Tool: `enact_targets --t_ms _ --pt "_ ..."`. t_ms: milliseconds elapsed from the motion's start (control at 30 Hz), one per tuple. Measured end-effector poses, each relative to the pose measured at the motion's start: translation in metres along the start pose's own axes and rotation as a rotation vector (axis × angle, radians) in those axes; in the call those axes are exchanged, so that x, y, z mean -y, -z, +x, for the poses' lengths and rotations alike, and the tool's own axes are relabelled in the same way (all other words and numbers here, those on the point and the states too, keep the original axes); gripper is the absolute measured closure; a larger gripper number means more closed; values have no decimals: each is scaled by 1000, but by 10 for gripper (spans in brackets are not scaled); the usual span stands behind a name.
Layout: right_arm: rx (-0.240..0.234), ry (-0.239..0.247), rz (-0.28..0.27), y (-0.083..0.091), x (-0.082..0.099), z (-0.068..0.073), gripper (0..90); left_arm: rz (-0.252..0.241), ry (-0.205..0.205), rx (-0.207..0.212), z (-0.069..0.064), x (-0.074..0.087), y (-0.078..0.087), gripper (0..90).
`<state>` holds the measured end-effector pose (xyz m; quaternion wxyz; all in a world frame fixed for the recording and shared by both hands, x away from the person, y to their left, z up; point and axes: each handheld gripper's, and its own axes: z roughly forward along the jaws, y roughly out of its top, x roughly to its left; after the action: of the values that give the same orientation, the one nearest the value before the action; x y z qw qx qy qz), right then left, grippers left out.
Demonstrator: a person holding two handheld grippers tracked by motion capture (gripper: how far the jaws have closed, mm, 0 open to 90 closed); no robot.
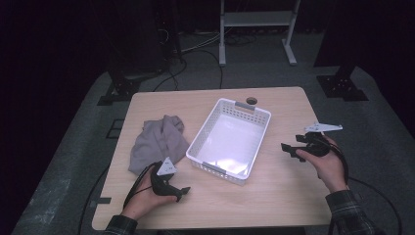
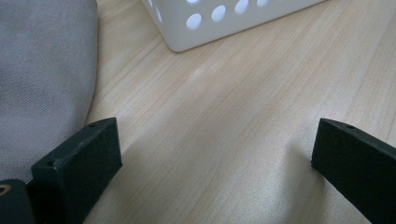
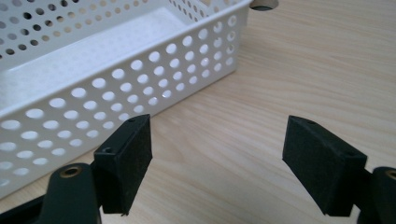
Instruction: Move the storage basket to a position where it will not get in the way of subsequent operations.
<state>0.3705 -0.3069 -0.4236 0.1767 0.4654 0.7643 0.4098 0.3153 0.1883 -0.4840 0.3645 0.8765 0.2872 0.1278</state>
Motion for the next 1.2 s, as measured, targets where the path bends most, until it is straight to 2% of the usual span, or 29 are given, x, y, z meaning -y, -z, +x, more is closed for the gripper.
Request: enact_targets --t_ms 267,433,633,733,1200 --pt "-21 12 -6 -3 -10 10 227 1 0 0 0 0 0 4" --pt "-45 25 -5 -11 -18 21 226 -1 0 0 0 0 0 3" --pt "-55 26 -10 -16 -24 27 226 -1 0 0 0 0 0 4" --pt "-69 29 -8 -21 -29 34 216 -2 1 0 0 0 0 4" --pt "-87 31 12 -42 -36 52 211 0 0 0 0 0 0 4"
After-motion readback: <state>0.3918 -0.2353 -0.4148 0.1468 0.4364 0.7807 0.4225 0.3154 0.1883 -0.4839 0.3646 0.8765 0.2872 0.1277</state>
